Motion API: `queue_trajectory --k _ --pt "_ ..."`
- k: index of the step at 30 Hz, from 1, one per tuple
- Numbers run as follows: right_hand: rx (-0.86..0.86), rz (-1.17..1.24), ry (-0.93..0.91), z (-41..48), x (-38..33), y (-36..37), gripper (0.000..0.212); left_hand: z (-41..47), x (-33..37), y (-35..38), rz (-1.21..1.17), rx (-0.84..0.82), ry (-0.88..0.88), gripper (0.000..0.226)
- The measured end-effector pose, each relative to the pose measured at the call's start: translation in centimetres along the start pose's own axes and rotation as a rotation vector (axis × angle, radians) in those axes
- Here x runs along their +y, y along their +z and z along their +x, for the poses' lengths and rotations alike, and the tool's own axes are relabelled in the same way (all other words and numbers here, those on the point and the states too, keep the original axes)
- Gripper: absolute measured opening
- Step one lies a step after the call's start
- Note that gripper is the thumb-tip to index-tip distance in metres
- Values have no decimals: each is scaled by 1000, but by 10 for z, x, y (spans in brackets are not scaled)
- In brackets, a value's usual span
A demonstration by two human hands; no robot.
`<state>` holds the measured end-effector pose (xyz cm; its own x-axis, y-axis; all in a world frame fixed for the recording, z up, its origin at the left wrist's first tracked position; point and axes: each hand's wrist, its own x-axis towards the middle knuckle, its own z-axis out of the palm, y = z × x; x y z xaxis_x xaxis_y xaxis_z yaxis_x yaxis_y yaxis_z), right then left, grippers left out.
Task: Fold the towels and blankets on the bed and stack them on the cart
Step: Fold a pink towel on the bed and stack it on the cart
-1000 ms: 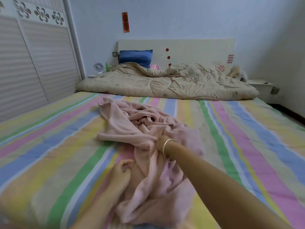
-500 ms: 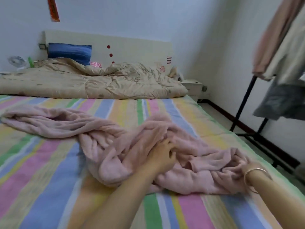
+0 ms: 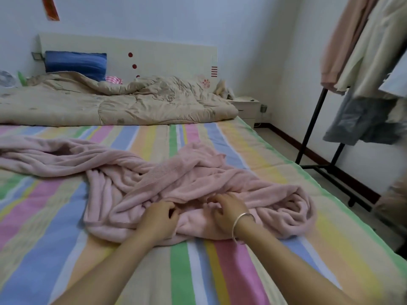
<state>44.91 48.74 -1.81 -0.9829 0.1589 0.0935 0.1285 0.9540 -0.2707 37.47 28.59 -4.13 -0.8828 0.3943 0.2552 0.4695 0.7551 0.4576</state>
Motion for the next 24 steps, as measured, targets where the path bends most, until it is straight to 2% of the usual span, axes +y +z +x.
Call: queue_trajectory --k 3,6,7,10,12,14,16,19,20,22,24 --pt "-103 -173 43 4 -4 18 49 -8 -3 -10 -39 -210 185 47" --pt "-88 -309 97 -3 -6 10 70 -10 -1 -18 173 -411 332 61" --pt "-86 -351 110 -8 -8 6 70 -12 0 -22 241 -461 367 60" --pt "-46 -381 157 -28 -9 -14 49 -17 4 -39 263 -536 432 38" --pt "-67 -356 233 -44 -2 -30 43 -18 13 -57 288 -614 458 23" --pt "-59 -399 291 -59 11 -39 39 -18 19 -75 361 -683 480 18" --pt "-47 -434 364 -75 22 -44 52 -19 16 -91 427 -752 435 12" --pt "-125 -247 536 -99 35 -51 100 -31 7 -103 467 -951 290 13" --pt "-153 -215 556 -102 37 -53 109 -35 6 -106 490 -1020 240 10" --pt "-168 -268 537 -112 34 -51 108 -47 5 -109 581 -1145 125 40" --pt "-154 -380 517 -114 24 -50 94 -56 3 -109 593 -1198 77 64"
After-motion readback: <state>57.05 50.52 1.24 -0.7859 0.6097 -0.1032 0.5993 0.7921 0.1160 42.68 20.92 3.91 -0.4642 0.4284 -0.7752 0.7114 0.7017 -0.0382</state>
